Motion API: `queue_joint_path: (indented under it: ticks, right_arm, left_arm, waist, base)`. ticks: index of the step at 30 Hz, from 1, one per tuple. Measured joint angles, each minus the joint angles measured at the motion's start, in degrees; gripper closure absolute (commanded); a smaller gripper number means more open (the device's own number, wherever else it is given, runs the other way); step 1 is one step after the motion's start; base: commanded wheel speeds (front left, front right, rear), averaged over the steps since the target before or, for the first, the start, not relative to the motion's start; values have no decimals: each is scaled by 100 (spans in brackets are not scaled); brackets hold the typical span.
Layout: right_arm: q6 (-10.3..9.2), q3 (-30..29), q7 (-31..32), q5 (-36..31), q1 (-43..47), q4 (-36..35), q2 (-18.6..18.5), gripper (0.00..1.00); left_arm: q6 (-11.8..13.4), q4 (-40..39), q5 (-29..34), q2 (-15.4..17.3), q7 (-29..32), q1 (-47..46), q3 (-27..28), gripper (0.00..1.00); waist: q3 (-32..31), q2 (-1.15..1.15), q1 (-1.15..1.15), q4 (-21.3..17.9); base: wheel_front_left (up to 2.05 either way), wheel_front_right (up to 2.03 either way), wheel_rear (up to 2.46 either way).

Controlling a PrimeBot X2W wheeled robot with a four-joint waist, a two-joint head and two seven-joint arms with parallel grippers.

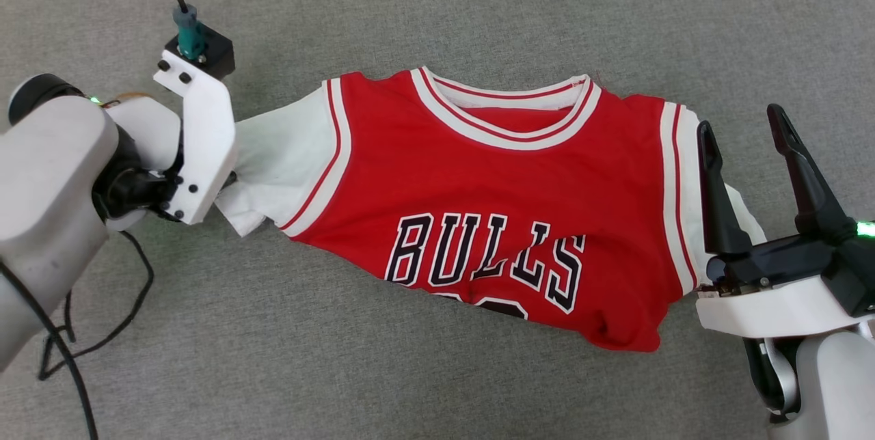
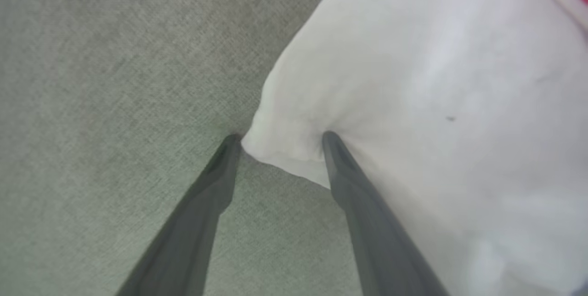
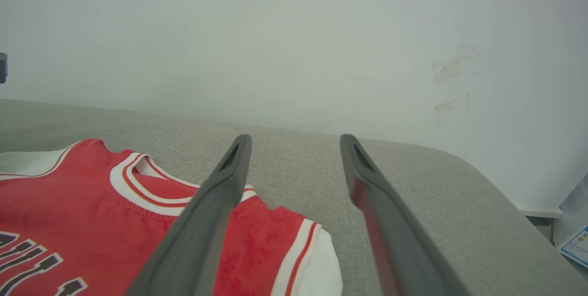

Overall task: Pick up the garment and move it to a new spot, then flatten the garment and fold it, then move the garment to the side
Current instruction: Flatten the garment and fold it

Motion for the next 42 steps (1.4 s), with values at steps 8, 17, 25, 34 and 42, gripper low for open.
queue_joint_path:
  ticks: [8, 17, 25, 34, 42]
  right_arm:
    - [0, -136, 1, -82, -400, -8, -577, 0]
    - [0, 494, 1608, 392, -1098, -66, -2096, 0]
    - [0, 1993, 4574, 2393, -1803, 49, -3938, 0]
    - [0, 3288, 6505, 4058, -2620, 658, -4591, 0]
    - [0, 3868, 6201, 4210, -2966, 1807, -3936, 0]
  left_arm:
    - [-1, -89, -211, 103, -533, -3, -320, 100]
    - [-2, -623, -538, 619, -1042, 249, -339, 100]
    - [41, -1195, -535, 730, -1184, 337, -320, 100]
    - [135, -1508, -422, 642, -1257, 201, -285, 100]
    - [127, -1579, -363, 615, -1324, 19, -232, 100]
  waist:
    - [-296, 0, 0, 116]
    - [-776, 0, 0, 352]
    - [-862, 0, 0, 669]
    - [-555, 0, 0, 834]
    - [-211, 0, 0, 909]
  base:
    - [0, 0, 0]
    - [0, 0, 0]
    - [0, 0, 0]
    - [0, 0, 0]
    - [0, 0, 0]
